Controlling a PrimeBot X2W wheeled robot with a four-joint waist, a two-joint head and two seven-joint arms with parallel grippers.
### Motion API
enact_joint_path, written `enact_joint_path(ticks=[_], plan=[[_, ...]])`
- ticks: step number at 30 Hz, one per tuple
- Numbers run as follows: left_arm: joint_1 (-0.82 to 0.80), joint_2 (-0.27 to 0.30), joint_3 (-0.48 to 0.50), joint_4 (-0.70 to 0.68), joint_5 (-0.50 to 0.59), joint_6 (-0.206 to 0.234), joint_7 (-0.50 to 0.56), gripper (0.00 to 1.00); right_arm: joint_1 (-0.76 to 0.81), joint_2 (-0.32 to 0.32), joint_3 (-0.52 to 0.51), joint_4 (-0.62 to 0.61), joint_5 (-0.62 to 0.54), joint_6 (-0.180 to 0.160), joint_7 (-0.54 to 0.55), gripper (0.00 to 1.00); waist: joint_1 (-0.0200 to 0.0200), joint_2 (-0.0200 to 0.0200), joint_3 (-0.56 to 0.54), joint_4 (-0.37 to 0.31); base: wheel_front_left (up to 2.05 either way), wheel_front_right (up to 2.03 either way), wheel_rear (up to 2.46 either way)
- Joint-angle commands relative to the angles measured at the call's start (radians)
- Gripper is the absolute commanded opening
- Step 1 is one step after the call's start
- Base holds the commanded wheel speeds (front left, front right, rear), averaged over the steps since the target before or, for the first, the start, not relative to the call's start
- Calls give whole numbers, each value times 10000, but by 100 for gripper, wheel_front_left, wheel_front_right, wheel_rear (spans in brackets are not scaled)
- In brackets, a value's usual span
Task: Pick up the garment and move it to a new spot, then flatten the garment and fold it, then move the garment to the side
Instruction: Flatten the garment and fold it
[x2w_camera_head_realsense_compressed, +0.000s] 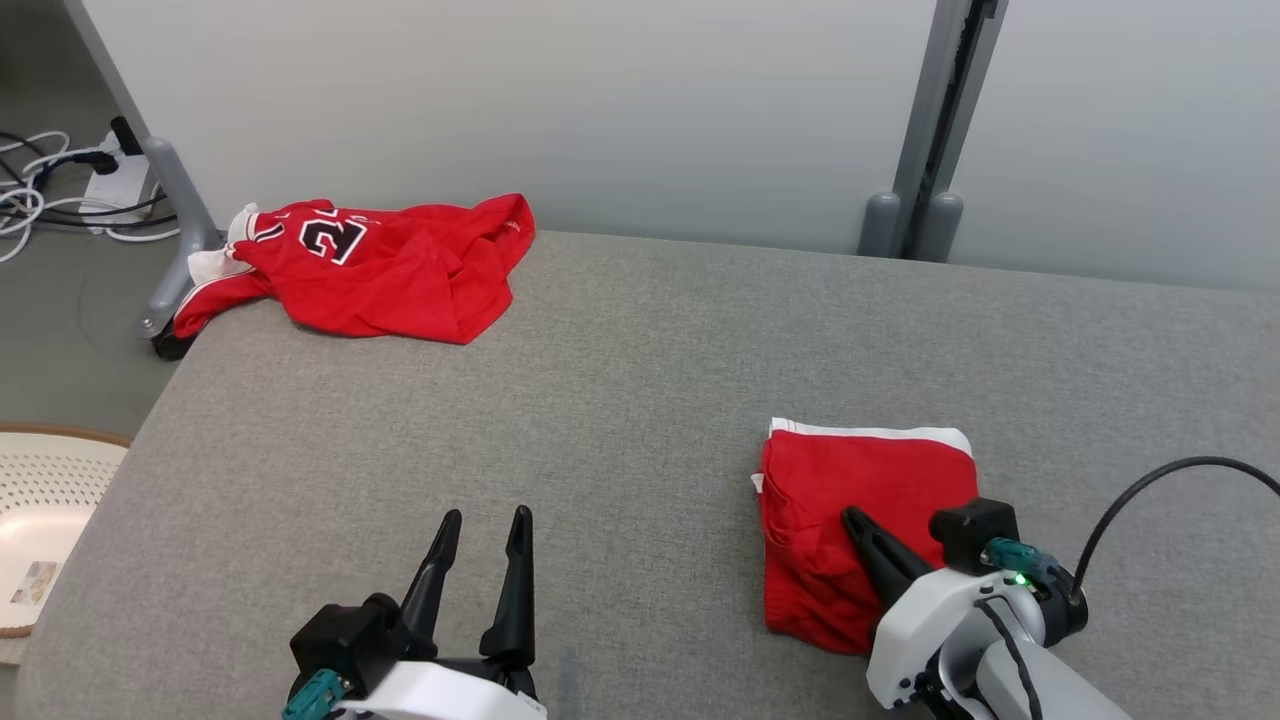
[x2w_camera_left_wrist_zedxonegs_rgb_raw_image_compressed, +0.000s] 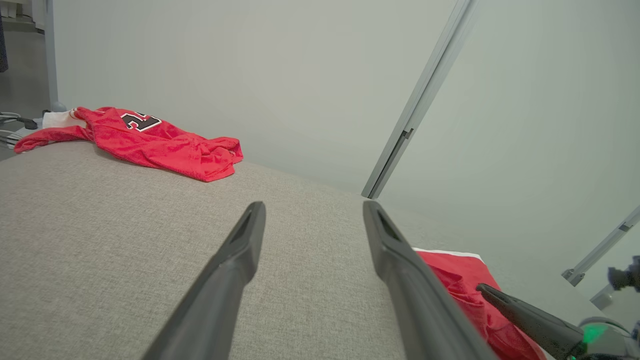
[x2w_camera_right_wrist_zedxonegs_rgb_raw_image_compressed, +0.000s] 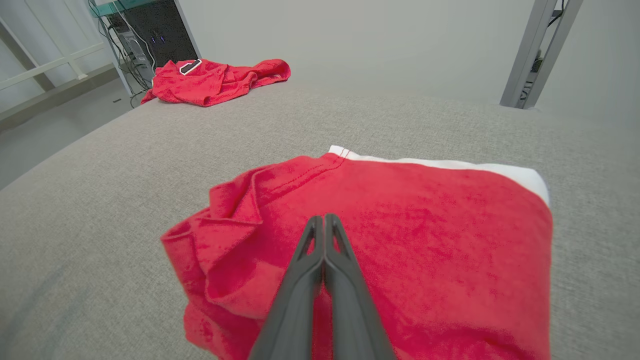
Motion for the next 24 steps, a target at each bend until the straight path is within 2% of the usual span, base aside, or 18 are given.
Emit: enact_joint_path(ticks=[1,16,20,24], plan=[[-123,49,47,9,75,-26,1,100,-110,65,108,184,-69,2,-44,0,0,0,60,131,0,0,0],[-189,46,162,-36,107,-2,1,100,-51,364,2388,849,-323,2,-45,0,0,0,110,394,0,0,0],[-153,46,200,-79,93,27,1,100,-208,371,2544,691,-309,2,-46,0,0,0,124,292,0,0,0],[-103,46,267,-119,83,53,1,100,-239,372,2204,-171,-536,2,-45,0,0,0,96,109,0,0,0]])
